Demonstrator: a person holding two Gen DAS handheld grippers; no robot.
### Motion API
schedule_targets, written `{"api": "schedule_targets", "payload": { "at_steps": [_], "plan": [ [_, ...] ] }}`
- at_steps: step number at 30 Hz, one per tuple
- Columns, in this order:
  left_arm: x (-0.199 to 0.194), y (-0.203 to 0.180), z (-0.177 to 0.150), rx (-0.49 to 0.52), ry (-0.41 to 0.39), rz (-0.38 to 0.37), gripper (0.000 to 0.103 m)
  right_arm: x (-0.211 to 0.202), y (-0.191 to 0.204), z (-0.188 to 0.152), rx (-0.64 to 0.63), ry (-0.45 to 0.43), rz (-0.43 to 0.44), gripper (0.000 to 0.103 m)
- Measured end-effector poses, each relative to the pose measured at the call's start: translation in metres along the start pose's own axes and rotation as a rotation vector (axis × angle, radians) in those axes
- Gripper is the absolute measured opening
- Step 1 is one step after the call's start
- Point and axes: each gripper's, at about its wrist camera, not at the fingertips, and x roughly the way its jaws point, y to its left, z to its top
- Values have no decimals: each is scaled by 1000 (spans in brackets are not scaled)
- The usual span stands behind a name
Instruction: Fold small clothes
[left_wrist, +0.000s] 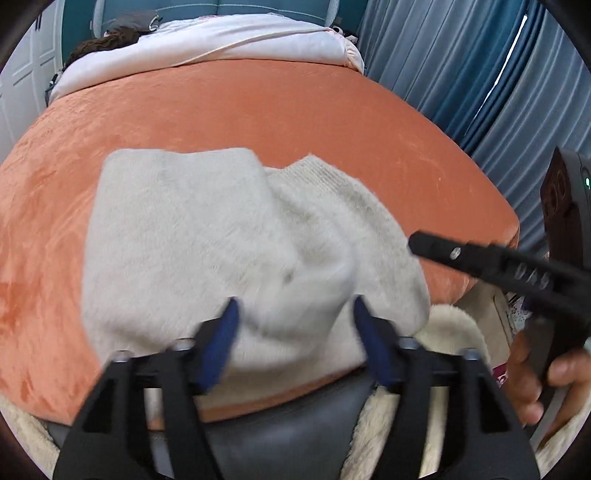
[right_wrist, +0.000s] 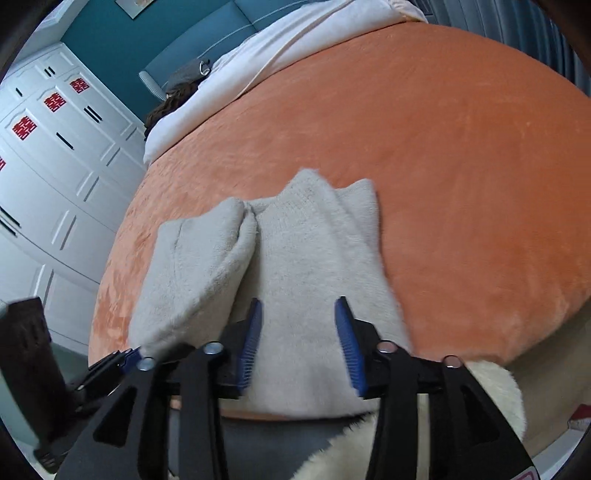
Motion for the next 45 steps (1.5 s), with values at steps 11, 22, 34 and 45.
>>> {"api": "schedule_targets", "payload": {
  "at_steps": [11, 22, 34, 45],
  "plan": [
    [11, 62, -58, 14, 124, 250, 89, 76, 67, 11, -15, 183, 146, 73],
    [-9, 95, -36, -152, 78, 62, 11, -8, 79, 30, -101, -78, 255, 20],
    [-3, 67, -40, -121, 147, 44, 22, 27, -20, -18, 7, 53, -76, 40],
    [-51, 78, 13, -284, -68, -65, 68, 30, -7, 25, -3, 40, 8, 62]
  ]
}}
